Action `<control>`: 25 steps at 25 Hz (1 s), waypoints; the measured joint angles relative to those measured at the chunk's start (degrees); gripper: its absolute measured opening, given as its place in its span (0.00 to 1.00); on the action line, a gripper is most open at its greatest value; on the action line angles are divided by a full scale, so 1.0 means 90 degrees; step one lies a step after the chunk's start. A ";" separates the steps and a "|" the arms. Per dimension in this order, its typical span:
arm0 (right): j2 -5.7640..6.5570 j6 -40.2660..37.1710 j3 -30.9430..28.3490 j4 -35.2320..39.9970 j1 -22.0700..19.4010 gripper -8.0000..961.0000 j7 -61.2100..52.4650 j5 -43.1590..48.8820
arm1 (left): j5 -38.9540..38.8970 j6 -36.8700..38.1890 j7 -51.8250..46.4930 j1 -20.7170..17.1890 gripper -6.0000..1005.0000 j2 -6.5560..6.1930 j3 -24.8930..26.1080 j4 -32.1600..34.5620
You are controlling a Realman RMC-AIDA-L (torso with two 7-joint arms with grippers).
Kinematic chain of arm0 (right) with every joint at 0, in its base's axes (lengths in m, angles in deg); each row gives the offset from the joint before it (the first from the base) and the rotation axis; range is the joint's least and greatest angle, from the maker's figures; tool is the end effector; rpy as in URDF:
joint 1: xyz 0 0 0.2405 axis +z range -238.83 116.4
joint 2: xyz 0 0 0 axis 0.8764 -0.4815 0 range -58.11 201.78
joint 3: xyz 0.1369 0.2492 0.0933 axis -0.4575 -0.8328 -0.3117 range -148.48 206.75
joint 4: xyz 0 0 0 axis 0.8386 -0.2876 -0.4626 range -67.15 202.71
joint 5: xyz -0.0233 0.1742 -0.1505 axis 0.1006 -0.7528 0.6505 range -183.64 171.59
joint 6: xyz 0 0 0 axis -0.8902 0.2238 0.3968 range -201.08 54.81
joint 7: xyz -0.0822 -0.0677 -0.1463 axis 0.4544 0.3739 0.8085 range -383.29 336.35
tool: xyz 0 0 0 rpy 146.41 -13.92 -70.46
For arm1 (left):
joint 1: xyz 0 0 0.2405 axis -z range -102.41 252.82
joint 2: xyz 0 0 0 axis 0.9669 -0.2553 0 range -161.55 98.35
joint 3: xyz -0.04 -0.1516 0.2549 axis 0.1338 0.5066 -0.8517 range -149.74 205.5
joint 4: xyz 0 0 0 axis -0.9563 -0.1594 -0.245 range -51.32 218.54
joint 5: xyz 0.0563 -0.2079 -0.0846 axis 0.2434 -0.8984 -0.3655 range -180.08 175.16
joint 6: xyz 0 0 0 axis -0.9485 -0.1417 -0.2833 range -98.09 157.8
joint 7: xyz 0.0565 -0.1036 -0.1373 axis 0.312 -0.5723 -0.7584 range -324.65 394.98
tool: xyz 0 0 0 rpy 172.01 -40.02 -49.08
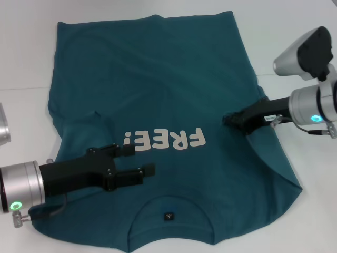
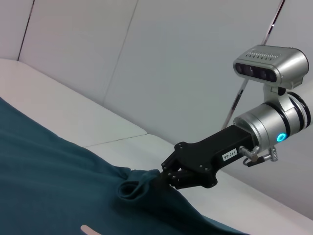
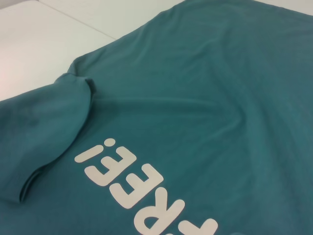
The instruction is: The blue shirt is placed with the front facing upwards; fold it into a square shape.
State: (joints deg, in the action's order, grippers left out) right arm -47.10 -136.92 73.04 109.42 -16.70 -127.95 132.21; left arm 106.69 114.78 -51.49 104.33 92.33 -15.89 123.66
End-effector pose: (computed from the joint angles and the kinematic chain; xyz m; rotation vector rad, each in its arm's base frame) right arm 0.2740 0.4919 -0.0480 -2.5132 0.7534 0.0790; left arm -0.2662 0.3793 -0.0830 -2.6621 -0.8011 -0.8265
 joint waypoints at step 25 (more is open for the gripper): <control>0.0186 0.0255 0.0109 0.0396 -0.0490 0.76 -0.1594 0.0333 | -0.0010 -0.0071 0.0000 0.0028 0.87 0.0000 0.0019 -0.0007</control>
State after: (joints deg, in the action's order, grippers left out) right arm -45.42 -134.63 74.01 112.98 -21.10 -142.30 135.20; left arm 106.60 114.14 -51.49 104.58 92.33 -15.72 123.60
